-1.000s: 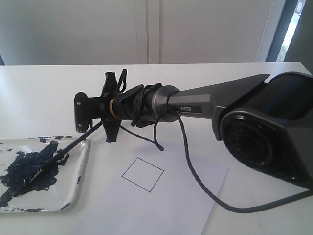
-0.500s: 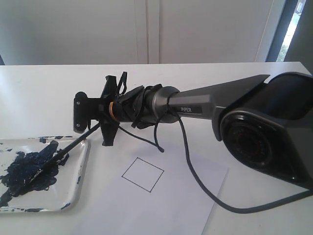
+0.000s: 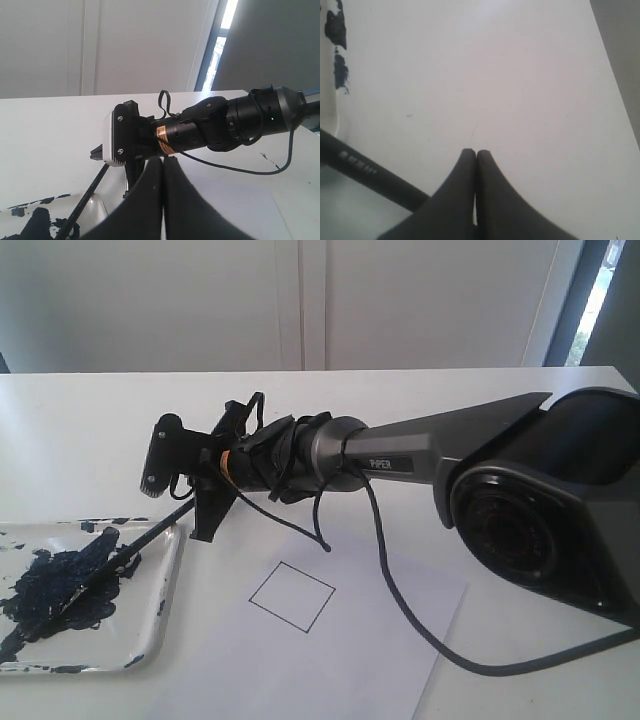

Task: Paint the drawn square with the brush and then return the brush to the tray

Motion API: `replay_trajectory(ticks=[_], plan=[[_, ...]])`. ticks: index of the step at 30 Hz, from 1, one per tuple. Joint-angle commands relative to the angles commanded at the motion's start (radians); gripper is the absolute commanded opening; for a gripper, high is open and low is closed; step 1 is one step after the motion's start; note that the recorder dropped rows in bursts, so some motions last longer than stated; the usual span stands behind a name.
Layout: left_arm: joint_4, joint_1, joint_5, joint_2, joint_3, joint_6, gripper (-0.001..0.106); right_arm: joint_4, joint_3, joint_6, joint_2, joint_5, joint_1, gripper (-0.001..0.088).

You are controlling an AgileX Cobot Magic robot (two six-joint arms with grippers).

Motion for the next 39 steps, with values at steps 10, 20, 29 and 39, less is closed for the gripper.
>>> replay_trajectory(ticks=[10, 20, 29, 39], plan=[[0.0, 0.0, -0.002, 0.0, 0.0, 0.0, 0.0, 0.0, 0.0, 0.006, 0.011, -0.017, 0.0, 0.0], [0.0, 0.0, -0.004, 0.0, 0.0, 0.0, 0.0, 0.0, 0.0, 0.043, 0.023, -0.029, 0.0, 0.0], [0.0, 0.0, -0.004, 0.0, 0.0, 0.0, 0.0, 0.0, 0.0, 0.115, 0.023, -0.051, 0.0, 0.0], [0.0, 0.0, -0.004, 0.0, 0.0, 0.0, 0.0, 0.0, 0.04, 0.14, -0.03, -0.092, 0.0, 0.0]])
